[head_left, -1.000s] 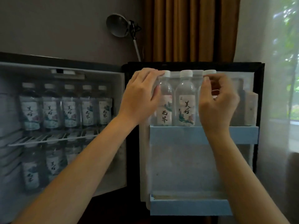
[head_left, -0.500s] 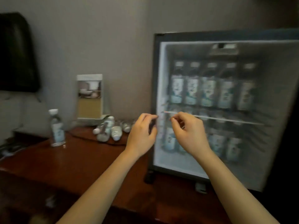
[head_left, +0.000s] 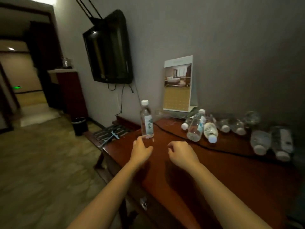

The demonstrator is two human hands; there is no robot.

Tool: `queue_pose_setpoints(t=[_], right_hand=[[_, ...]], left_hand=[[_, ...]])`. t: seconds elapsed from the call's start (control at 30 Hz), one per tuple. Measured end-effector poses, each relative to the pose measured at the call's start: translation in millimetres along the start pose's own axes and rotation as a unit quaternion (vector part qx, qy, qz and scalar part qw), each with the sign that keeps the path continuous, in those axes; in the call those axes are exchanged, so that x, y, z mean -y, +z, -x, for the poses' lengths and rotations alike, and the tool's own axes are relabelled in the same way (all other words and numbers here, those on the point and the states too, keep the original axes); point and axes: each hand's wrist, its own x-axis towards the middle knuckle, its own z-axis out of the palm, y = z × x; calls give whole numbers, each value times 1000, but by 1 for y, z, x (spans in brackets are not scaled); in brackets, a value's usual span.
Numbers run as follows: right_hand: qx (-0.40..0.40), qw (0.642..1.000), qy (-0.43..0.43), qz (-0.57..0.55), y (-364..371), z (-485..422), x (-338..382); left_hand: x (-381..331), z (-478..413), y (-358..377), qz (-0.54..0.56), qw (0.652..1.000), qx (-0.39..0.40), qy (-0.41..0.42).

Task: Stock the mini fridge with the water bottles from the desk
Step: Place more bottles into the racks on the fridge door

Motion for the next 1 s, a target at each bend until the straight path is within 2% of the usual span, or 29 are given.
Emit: queue_pose_setpoints(t=[0.17, 0.3, 0.5, 0.57, 0.67, 0.83, 0.93, 1.0], right_hand=[[144, 987, -5, 77, 36, -47, -12], [146, 979, -32, 139, 41, -65, -11], [158, 977, -47, 133, 38, -75, -16], [153, 979, -47, 124, 39, -75, -20], [148, 981, -41, 116, 41, -71, -21], [147, 986, -25, 75, 42, -63, -15], [165, 985, 11, -45, 37, -52, -19], [184, 968, 33, -168, 29, -39, -25]], left_hand=[[29, -64, 12, 74, 994, -9, -79], [32, -107, 28, 114, 989, -37, -84], [26, -139, 52, 224, 968, -66, -92], [28, -138, 52, 212, 970, -75, -92], [35, -127, 45, 139, 989, -34, -45], [29, -83, 26, 116, 991, 67, 26], [21, -50, 13, 94, 988, 117, 39], [15, -25, 5, 91, 981, 164, 43]])
